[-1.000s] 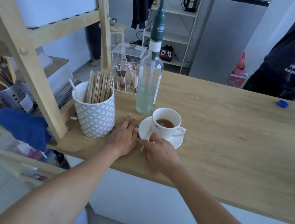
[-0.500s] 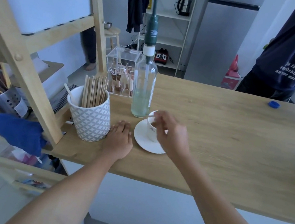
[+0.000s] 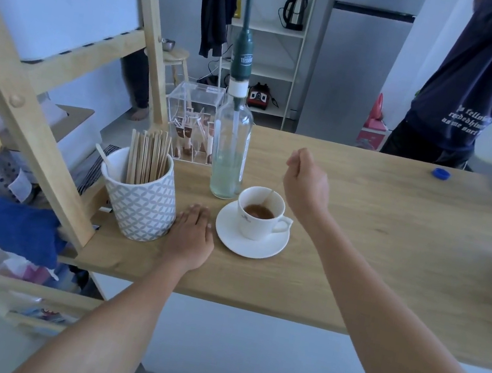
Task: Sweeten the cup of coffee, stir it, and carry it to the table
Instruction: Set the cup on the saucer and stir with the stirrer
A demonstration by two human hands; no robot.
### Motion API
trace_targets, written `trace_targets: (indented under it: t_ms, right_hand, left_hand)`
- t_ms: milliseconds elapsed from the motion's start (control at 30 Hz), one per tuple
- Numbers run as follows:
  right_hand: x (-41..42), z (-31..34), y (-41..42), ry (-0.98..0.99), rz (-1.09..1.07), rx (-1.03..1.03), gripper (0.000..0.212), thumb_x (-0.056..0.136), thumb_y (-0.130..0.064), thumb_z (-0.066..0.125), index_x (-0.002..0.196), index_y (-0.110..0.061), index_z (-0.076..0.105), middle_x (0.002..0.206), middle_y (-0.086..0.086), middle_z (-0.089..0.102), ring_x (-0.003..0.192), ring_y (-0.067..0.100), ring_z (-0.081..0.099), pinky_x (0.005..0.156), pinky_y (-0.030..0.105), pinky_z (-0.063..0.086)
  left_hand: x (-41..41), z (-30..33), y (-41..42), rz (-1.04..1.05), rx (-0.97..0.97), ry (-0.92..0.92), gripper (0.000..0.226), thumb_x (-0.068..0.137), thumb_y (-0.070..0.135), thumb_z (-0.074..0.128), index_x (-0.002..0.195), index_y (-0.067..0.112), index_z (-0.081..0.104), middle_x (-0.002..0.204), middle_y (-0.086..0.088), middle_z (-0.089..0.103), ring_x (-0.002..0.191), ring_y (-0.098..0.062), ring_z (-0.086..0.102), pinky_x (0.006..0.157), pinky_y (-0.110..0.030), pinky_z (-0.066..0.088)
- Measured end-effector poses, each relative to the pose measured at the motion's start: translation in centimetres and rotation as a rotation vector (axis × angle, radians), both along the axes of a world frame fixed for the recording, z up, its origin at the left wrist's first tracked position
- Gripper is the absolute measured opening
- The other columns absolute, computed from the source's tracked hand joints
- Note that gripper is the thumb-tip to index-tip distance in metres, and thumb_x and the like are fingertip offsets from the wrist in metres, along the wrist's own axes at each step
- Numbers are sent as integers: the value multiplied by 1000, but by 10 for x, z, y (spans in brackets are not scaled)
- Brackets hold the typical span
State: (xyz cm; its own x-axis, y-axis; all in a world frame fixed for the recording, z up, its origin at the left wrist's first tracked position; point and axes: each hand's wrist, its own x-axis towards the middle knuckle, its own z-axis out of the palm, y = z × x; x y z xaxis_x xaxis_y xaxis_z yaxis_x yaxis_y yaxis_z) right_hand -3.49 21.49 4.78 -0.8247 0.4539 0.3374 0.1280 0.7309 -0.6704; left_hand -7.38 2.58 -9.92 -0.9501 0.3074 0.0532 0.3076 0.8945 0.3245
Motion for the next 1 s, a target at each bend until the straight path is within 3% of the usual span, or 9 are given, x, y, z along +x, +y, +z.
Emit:
trace_targets:
  t_ms: [100, 167, 267, 333, 533, 733, 1000]
  right_hand:
    - [-3, -2, -9, -18, 92, 17, 29, 95, -16, 28, 99, -5, 55, 90, 16, 69, 80, 37, 61, 69, 44, 52]
    - [-3, -3, -8, -33, 94, 60, 30, 96, -19, 28, 96, -4, 54, 86, 14, 68, 76, 36, 60, 64, 43, 50]
    - [-5, -3, -2, -40, 14, 167, 28, 99, -22, 27, 90, -8, 50, 75, 11, 59, 69, 31, 52, 51, 30, 31]
    - [-9, -2, 0, -31, -15, 198, 27, 98, -19, 28, 95, -7, 52, 79, 14, 63, 71, 31, 52, 57, 30, 29]
    - [-11, -5, -13, -42, 82, 99, 30, 96, -18, 27, 100, -9, 56, 92, 10, 71, 82, 35, 62, 80, 40, 47]
    - [-9, -4, -2, -29, -53, 224, 30, 97, -19, 25, 96, -8, 54, 83, 14, 69, 75, 34, 57, 79, 37, 39]
    - [-4, -6, -13, -25, 26, 109, 31, 96, -17, 27, 96, -9, 56, 85, 12, 69, 79, 34, 60, 85, 40, 42]
  left_hand:
    - [1, 1, 0, 4, 12, 6, 51, 102, 22, 22, 151, 9, 24, 161, -8, 18, 149, -20, 8, 121, -35, 1]
    - [2, 1, 1, 1, 19, 9, 50, 102, 22, 22, 151, 9, 24, 161, -8, 18, 149, -21, 9, 121, -35, 1]
    - [2, 1, 1, 7, 18, 17, 51, 102, 22, 23, 151, 9, 24, 161, -8, 18, 149, -20, 9, 121, -34, 1]
    - [2, 1, 1, 11, 20, 21, 50, 102, 22, 24, 150, 9, 25, 161, -7, 18, 149, -20, 9, 121, -34, 1]
    - [2, 1, 1, 16, 14, 13, 51, 102, 24, 23, 151, 10, 24, 161, -7, 18, 149, -19, 9, 121, -35, 2]
    - [3, 2, 1, 26, 11, 22, 51, 101, 23, 25, 150, 9, 25, 161, -7, 19, 149, -19, 10, 120, -35, 2]
    - [3, 1, 1, 16, 12, 26, 51, 101, 23, 25, 150, 9, 25, 160, -8, 20, 149, -20, 11, 122, -36, 3]
